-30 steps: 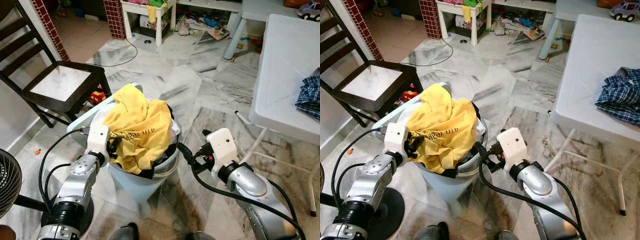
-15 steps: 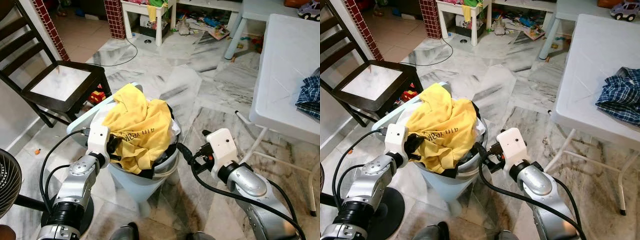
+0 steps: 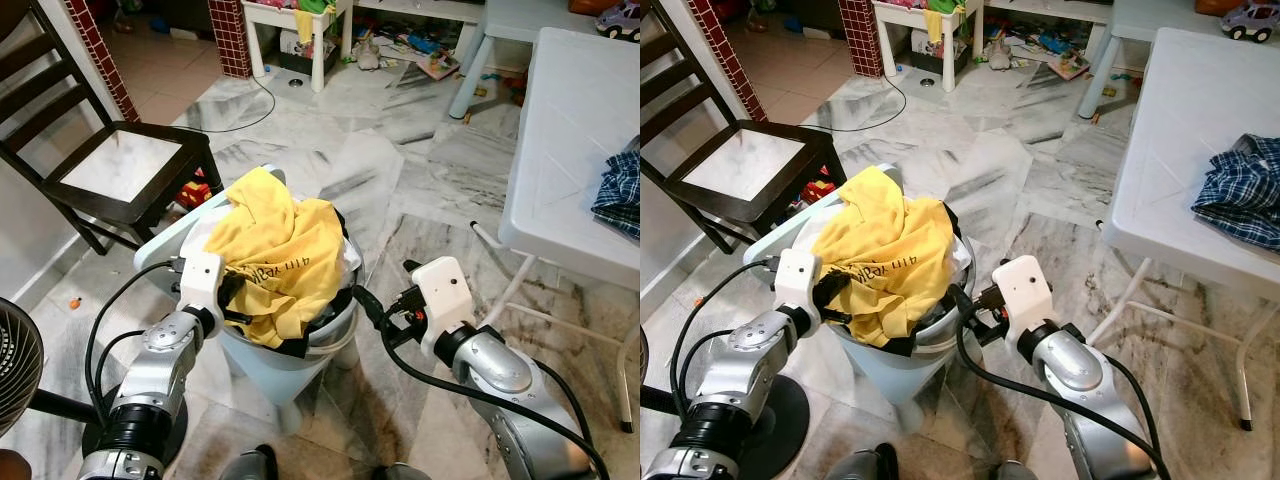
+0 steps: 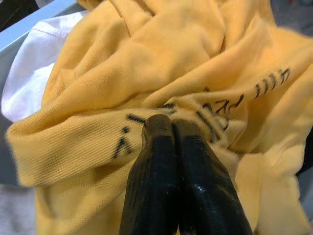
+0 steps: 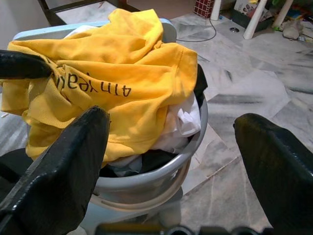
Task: Hang hanger
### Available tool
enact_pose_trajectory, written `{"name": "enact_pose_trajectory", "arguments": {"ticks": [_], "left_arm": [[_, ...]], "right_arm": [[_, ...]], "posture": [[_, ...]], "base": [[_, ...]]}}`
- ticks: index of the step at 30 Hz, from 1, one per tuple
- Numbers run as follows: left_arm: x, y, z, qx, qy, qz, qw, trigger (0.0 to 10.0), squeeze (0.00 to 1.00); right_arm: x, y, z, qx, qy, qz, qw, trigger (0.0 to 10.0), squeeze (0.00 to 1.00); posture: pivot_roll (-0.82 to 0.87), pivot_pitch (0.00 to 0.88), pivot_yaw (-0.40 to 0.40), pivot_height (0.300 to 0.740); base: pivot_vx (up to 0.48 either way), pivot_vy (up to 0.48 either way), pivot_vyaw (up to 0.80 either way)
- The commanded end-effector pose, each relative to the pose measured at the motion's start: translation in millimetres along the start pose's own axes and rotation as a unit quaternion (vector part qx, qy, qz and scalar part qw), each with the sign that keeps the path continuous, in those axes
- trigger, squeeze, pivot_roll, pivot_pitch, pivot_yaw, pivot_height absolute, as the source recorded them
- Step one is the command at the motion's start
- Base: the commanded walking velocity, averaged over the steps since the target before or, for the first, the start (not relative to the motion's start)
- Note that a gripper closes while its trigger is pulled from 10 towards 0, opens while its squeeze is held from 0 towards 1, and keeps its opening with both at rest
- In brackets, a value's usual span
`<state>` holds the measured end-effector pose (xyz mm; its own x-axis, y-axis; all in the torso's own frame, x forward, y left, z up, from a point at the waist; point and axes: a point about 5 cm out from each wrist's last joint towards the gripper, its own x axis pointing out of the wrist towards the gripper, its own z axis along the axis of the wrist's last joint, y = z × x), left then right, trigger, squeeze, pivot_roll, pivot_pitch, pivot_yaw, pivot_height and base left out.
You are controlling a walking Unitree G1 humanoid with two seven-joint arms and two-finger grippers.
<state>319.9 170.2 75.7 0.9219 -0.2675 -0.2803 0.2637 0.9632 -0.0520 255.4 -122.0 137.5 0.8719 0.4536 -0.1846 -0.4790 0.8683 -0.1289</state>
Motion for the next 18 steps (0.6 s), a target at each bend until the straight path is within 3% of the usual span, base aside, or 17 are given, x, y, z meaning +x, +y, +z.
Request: {"name": "enact_pose_trajectory", "arguments": {"ticks": [1, 3, 6, 8, 14, 15, 16, 17, 18], "left_arm": [[3.7, -0.8, 20, -0.014, -0.051, 0.002, 0.999, 0.0, 0.00], [6.7, -9.4, 46, -0.012, -0.116, -0.011, 0.993, 0.0, 0.00], [7.5, -16.2, 61, -0.015, -0.151, -0.020, 0.988, 0.0, 0.00], [6.6, -32.6, 90, -0.011, -0.212, -0.043, 0.976, 0.0, 0.00], [-0.7, -42.7, 103, 0.043, -0.233, -0.055, 0.970, 0.0, 0.00], [-6.0, -39.7, 101, 0.041, -0.233, -0.039, 0.971, 4.7, 0.00], [-12.3, -37.7, 97, 0.026, -0.236, -0.031, 0.971, 10.0, 0.87], [-17.2, -36.0, 92, 0.031, -0.233, -0.017, 0.972, 10.0, 1.00], [-24.5, -32.9, 83, 0.045, -0.229, 0.008, 0.972, 10.0, 1.00]], "right_arm": [[1.4, 0.9, -1, -0.002, 0.001, 0.001, 1.000, 10.0, 0.00], [2.0, 0.7, -1, -0.002, 0.000, 0.000, 1.000, 10.0, 0.00], [2.5, 0.7, -1, -0.002, -0.001, 0.000, 1.000, 10.0, 0.00], [3.6, 0.7, 0, -0.004, -0.003, 0.000, 1.000, 10.0, 0.00], [3.9, 0.5, 0, -0.005, -0.005, -0.001, 1.000, 10.0, 0.00], [3.0, -0.2, 0, -0.006, -0.005, -0.003, 1.000, 10.0, 0.00], [2.2, -0.7, -2, -0.006, -0.003, -0.005, 1.000, 10.0, 0.00], [1.9, -0.8, -3, -0.006, -0.002, -0.006, 1.000, 10.0, 0.00], [1.7, -0.6, -4, -0.006, -0.001, -0.006, 1.000, 10.0, 0.00]], "posture": [[-0.10, 0.147, 0.024, 0.740], [-0.10, 0.145, 0.023, 0.740], [-0.10, 0.142, 0.021, 0.740], [-0.10, 0.139, 0.021, 0.740], [-0.10, 0.138, 0.027, 0.740], [-0.10, 0.138, 0.027, 0.740], [-0.10, 0.138, 0.027, 0.740], [-0.10, 0.138, 0.027, 0.740], [-0.10, 0.138, 0.027, 0.740]], "base": [[0.000, 0.000, 0.00], [0.000, 0.000, 0.00], [0.000, 0.000, 0.00], [0.000, 0.000, 0.00], [0.000, 0.000, 0.00], [0.000, 0.000, 0.00], [0.000, 0.000, 0.00], [0.000, 0.000, 0.00], [0.000, 0.000, 0.00]]}}
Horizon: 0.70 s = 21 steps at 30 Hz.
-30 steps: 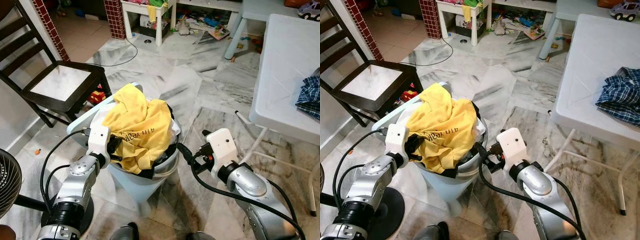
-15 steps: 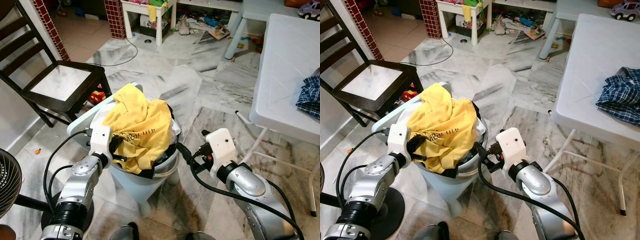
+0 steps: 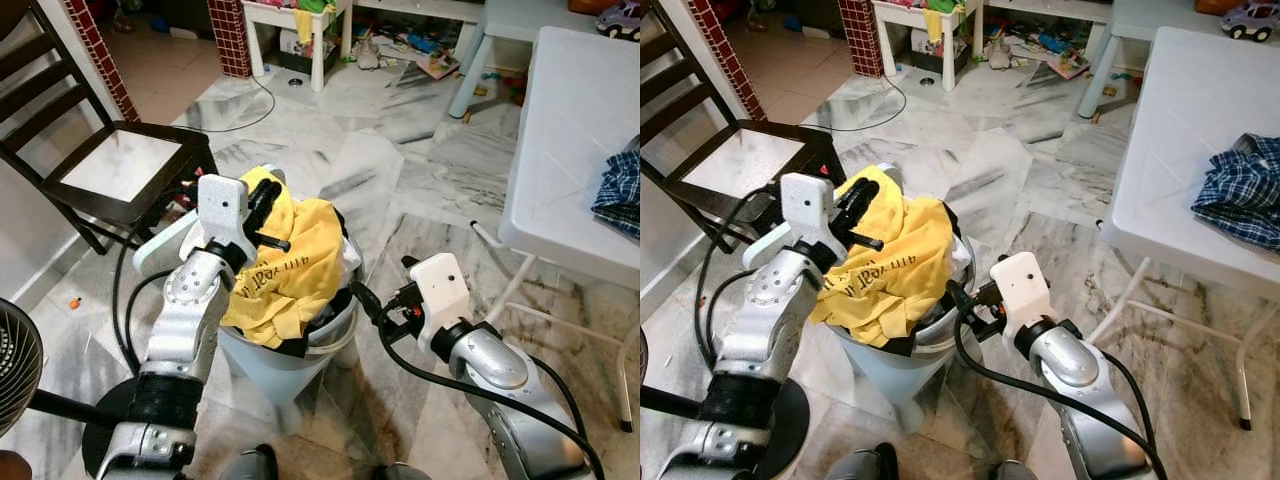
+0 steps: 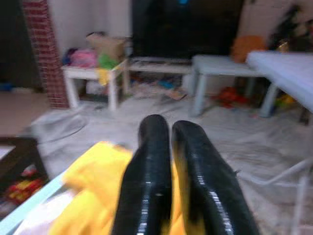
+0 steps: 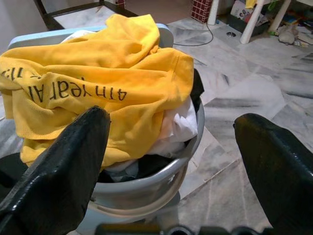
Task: Hang hanger
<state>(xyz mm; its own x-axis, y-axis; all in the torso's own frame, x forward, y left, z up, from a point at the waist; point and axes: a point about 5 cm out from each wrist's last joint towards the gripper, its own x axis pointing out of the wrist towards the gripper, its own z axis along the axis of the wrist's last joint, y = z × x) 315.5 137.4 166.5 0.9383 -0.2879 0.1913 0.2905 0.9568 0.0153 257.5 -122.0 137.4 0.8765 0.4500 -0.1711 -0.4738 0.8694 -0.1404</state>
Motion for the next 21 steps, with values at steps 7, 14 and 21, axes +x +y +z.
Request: {"name": "enact_pose_trajectory", "arguments": {"ticks": [7, 14, 21], "left_arm": [[-59.8, 1.2, -50, 0.015, 0.109, 0.057, 0.992, 10.0, 1.00], [-64.1, -15.5, -77, -0.040, 0.192, 0.056, 0.979, 10.0, 1.00], [-57.6, -21.1, -91, -0.108, 0.253, 0.086, 0.958, 10.0, 1.00]], "right_arm": [[2.5, 5.9, -3, 0.002, 0.004, 0.005, 1.000, 10.0, 0.00], [4.0, 3.6, -2, -0.001, 0.002, 0.007, 1.000, 10.0, 0.00], [1.0, 1.6, -2, -0.004, 0.003, 0.001, 1.000, 10.0, 0.00]], "posture": [[-0.08, 0.146, 0.033, 0.740], [-0.07, 0.147, 0.022, 0.740], [-0.10, 0.150, 0.030, 0.740]], "base": [[0.000, 0.000, 0.00], [0.000, 0.000, 0.00], [0.000, 0.000, 0.00]]}}
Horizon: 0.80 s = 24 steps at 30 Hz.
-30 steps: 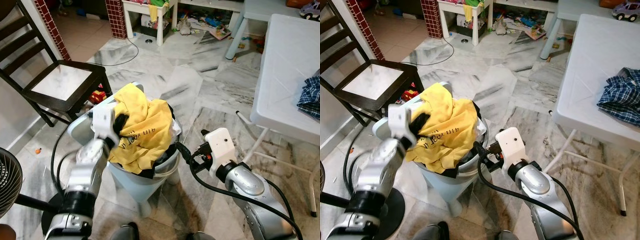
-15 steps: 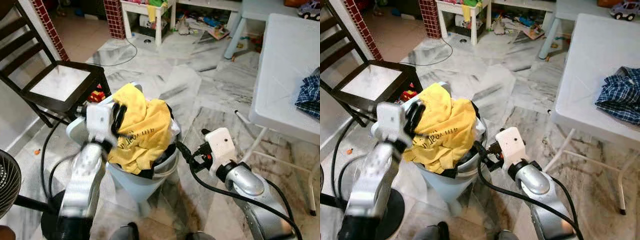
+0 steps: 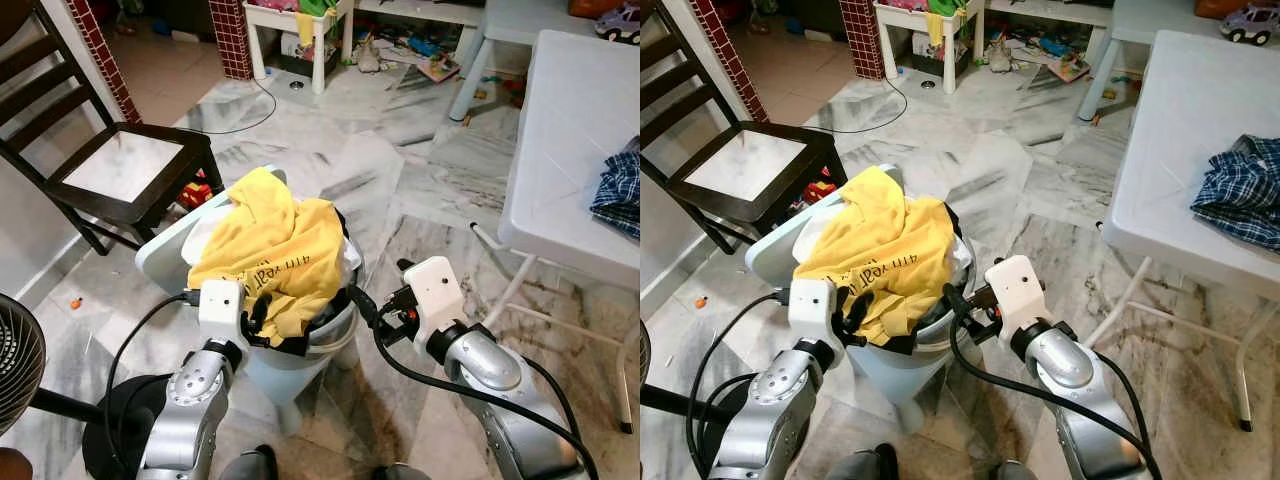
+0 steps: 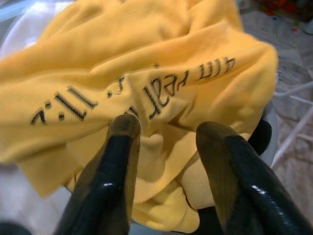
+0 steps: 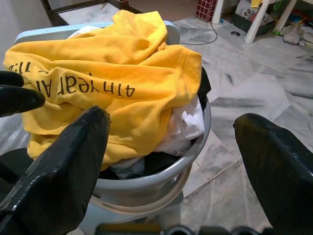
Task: Hang hanger
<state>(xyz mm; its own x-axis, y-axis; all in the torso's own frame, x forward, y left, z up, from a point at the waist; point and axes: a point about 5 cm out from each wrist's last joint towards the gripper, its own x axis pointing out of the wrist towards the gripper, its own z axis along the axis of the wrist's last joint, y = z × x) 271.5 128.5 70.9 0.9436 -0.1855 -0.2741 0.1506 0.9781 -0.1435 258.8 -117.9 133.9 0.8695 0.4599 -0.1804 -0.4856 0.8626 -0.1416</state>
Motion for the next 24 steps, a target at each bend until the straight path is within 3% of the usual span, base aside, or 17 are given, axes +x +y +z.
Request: {"name": "enact_pose_trajectory", "arguments": {"ticks": [1, 15, 24], "left_arm": [[1.9, 2.4, -4, -0.028, 0.026, 0.015, 0.999, 10.0, 1.00], [-3.2, 2.1, -10, -0.067, 0.063, 0.065, 0.994, 10.0, 1.00], [12.7, 7.9, -14, -0.062, 0.083, 0.060, 0.993, 10.0, 1.00]], "right_arm": [[-2.5, -1.7, 1, -0.002, -0.001, -0.005, 1.000, 10.0, 0.00], [-3.1, -1.4, 1, -0.004, 0.001, -0.002, 1.000, 10.0, 0.00], [-2.9, -1.5, 1, -0.003, 0.000, -0.003, 1.000, 10.0, 0.00]], "posture": [[-0.10, 0.150, 0.030, 0.740], [-0.10, 0.158, 0.023, 0.740], [-0.11, 0.161, 0.024, 0.740]], "base": [[0.000, 0.000, 0.00], [0.000, 0.000, 0.00], [0.000, 0.000, 0.00]]}}
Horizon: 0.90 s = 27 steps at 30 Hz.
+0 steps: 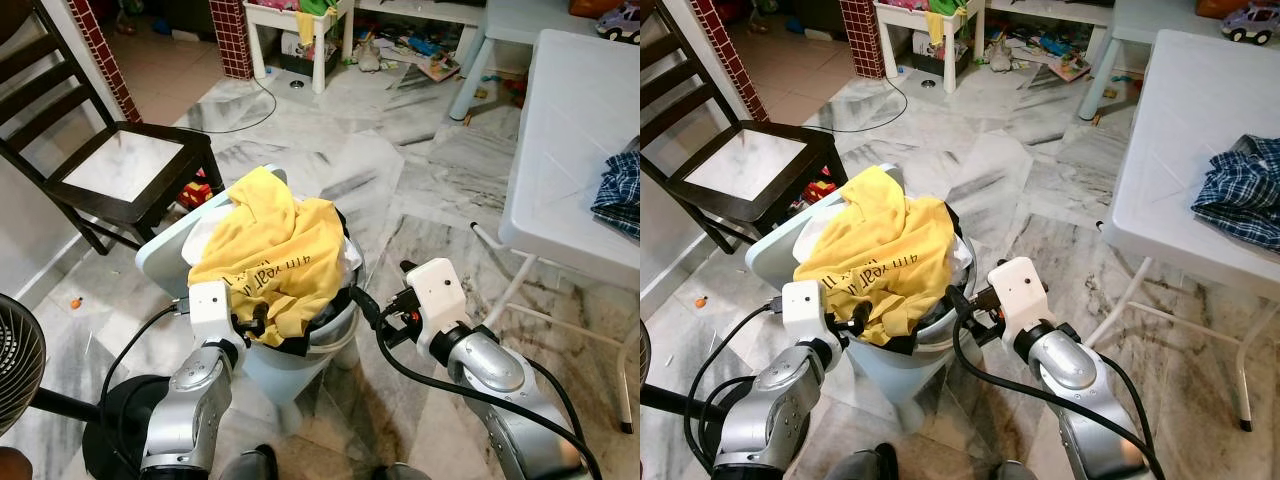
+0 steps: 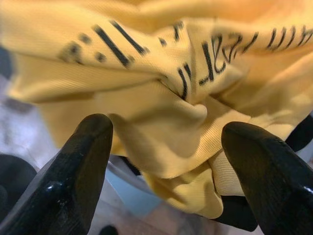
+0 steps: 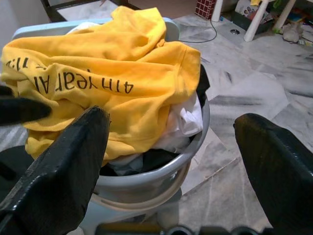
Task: Hang hanger
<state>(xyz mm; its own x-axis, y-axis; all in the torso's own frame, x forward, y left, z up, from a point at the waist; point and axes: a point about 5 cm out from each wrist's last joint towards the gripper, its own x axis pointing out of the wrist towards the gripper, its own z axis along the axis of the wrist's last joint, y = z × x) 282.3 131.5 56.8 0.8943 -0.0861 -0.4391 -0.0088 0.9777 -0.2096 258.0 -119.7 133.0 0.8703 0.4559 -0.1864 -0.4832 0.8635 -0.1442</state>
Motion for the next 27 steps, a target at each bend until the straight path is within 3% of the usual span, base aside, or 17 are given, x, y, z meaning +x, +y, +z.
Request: {"name": "enact_pose_trajectory", "arguments": {"ticks": [1, 2, 7, 8, 9, 27], "left_arm": [[2.0, 1.8, -4, -0.001, 0.008, -0.003, 1.000, 10.0, 0.14], [7.3, 1.7, -3, 0.000, 0.007, -0.006, 1.000, 10.0, 0.00], [18.1, 1.2, 1, -0.005, 0.009, -0.008, 1.000, 10.0, 0.00], [20.0, 0.7, 1, -0.010, 0.011, -0.007, 1.000, 3.1, 0.00], [23.0, 0.8, 2, -0.013, 0.009, -0.003, 1.000, 0.0, 0.00], [30.6, 9.1, 3, -0.021, -0.009, 0.007, 1.000, 0.0, 0.00]], "right_arm": [[-1.7, -0.3, 3, -0.001, -0.004, -0.002, 1.000, 10.0, 0.00], [-2.7, -0.6, 3, -0.002, -0.003, -0.003, 1.000, 10.0, 0.00], [-5.4, -2.6, 2, -0.003, -0.001, -0.007, 1.000, 10.0, 0.00], [-6.0, -3.2, 2, -0.003, 0.000, -0.009, 1.000, 10.0, 0.00], [-7.2, -3.3, 1, -0.004, 0.001, -0.010, 1.000, 10.0, 0.00], [-5.5, -3.0, 1, -0.005, 0.001, -0.011, 1.000, 10.0, 0.00]], "posture": [[-0.11, 0.161, 0.024, 0.740], [-0.11, 0.163, 0.024, 0.740], [-0.12, 0.165, 0.027, 0.740], [-0.13, 0.168, 0.030, 0.740], [-0.14, 0.171, 0.032, 0.740], [-0.12, 0.170, 0.023, 0.740]], "base": [[0.000, 0.000, 0.00], [0.000, 0.000, 0.00], [0.000, 0.000, 0.00], [0.000, 0.000, 0.00], [0.000, 0.000, 0.00], [0.000, 0.000, 0.00]]}}
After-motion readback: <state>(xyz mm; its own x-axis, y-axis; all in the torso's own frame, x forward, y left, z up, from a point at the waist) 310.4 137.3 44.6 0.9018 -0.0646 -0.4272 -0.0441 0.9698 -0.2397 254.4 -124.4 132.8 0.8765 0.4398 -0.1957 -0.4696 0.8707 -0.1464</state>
